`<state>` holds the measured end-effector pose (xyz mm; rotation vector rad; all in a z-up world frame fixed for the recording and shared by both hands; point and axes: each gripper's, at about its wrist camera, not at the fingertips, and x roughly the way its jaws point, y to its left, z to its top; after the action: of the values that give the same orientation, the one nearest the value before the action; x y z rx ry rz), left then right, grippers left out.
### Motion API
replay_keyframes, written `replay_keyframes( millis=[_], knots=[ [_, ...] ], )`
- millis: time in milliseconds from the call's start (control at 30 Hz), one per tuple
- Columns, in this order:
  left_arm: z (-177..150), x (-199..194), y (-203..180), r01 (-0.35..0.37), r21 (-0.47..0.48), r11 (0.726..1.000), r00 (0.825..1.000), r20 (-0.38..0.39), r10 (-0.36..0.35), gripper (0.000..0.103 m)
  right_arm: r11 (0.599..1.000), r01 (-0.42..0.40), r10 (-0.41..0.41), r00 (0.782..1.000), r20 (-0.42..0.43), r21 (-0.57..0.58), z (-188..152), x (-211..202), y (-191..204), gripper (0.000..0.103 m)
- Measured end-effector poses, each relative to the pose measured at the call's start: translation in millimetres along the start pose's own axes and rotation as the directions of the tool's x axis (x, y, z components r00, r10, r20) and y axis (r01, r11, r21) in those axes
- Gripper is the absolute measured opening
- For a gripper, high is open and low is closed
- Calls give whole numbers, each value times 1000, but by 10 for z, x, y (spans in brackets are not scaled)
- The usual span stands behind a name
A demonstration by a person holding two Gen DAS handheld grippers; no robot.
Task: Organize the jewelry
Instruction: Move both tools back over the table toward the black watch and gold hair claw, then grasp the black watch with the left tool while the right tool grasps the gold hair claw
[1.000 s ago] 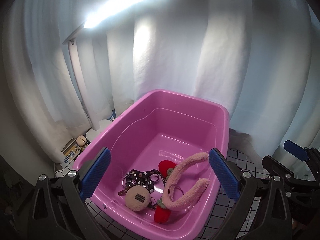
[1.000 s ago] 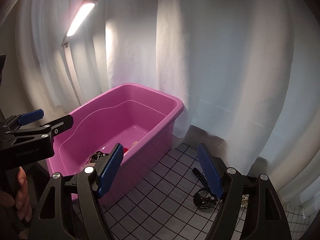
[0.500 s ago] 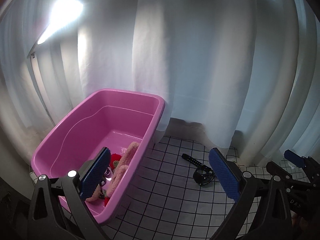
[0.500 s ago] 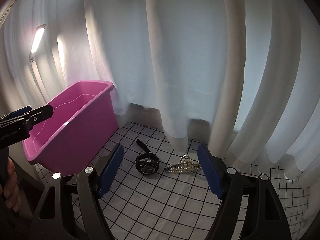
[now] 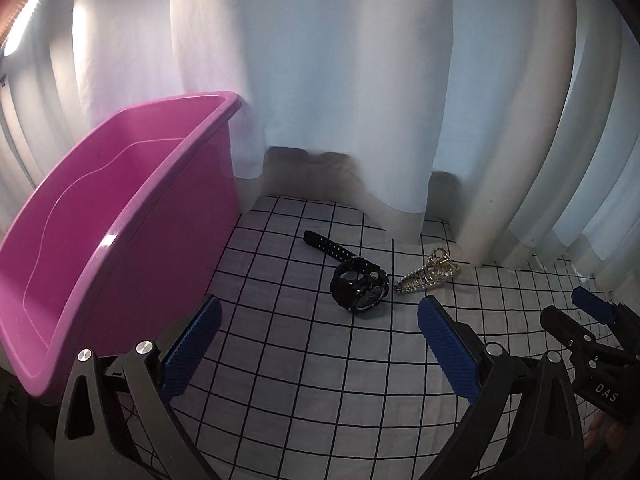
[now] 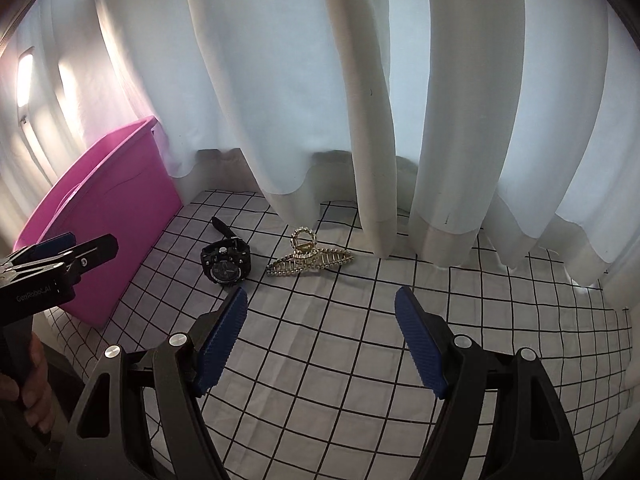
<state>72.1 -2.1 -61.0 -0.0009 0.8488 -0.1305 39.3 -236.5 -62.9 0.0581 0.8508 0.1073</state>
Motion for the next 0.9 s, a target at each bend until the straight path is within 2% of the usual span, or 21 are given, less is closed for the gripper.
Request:
replay_keyframes(
  millis=[200, 433, 733, 900],
  knots=[
    [-93, 447, -32, 23, -6, 1000, 998, -56, -24, 97, 999, -49, 50, 998, -35, 12, -8, 527, -30, 73],
    [-72, 814, -97, 11, 20, 1000, 999, -40, -10, 97, 996, -84, 85, 995, -44, 16, 64, 1002, 13, 73],
    [-153, 1192, -138, 52, 83, 995, 998, -26, -50, 97, 996, -86, 87, 995, -57, 12, 99, 1375, 56, 73],
    [-145, 1376, -124, 62, 70, 996, 997, -41, -59, 97, 996, -84, 85, 995, -59, 23, 114, 1532, 56, 73]
  ],
)
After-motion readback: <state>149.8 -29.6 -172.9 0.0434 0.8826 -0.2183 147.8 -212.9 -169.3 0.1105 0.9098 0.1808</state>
